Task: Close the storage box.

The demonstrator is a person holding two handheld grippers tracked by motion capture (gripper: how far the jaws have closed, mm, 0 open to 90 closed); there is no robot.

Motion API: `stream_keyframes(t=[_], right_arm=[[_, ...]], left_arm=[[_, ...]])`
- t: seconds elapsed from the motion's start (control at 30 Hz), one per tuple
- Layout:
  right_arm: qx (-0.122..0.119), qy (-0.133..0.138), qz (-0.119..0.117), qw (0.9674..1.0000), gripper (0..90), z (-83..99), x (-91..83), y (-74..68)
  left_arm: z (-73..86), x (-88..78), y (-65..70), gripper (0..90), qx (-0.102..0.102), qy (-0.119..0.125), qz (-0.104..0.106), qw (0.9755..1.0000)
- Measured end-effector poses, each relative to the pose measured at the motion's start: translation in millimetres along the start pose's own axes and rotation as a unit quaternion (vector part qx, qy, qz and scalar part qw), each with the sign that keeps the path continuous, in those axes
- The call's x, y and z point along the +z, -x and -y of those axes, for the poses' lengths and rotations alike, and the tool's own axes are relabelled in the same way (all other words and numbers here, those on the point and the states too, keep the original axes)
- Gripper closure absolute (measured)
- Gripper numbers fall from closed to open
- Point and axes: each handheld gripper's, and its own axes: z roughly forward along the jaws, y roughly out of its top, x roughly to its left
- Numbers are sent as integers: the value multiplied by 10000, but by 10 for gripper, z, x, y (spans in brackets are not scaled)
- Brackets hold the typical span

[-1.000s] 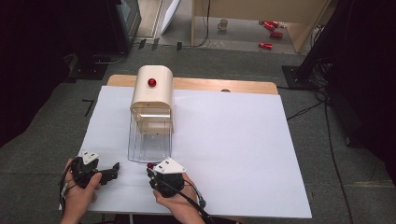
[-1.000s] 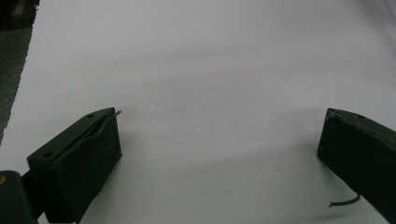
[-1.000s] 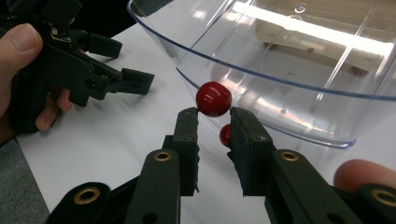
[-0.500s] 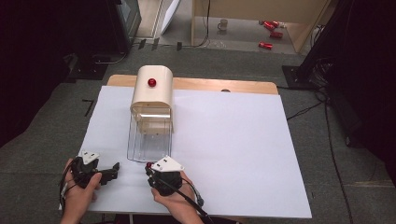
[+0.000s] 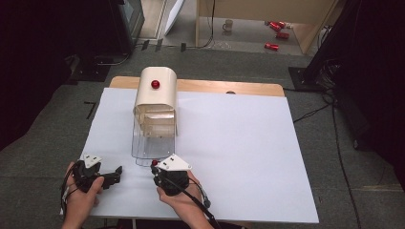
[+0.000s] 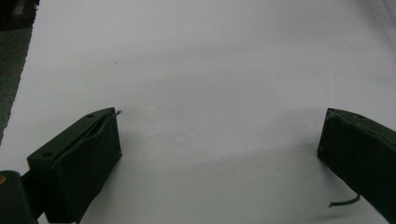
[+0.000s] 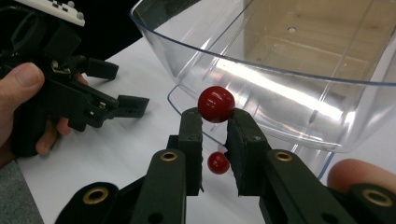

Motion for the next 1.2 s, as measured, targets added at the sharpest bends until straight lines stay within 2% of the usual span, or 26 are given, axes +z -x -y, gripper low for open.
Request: stream_keyframes(t=[0.47, 0.77, 1.2], right_arm=[[74, 188, 13, 9998, 784, -267, -26, 63], [97, 183, 27, 9998, 785, -442, 55, 126], [204, 153, 84, 9996, 785, -546, 238, 268]], left_arm=[[-1, -2, -3, 0, 16, -18, 5, 10000], [-1, -3, -4, 0, 14, -20, 9, 10000], [-2, -2, -6, 0, 21, -14, 10, 10000]])
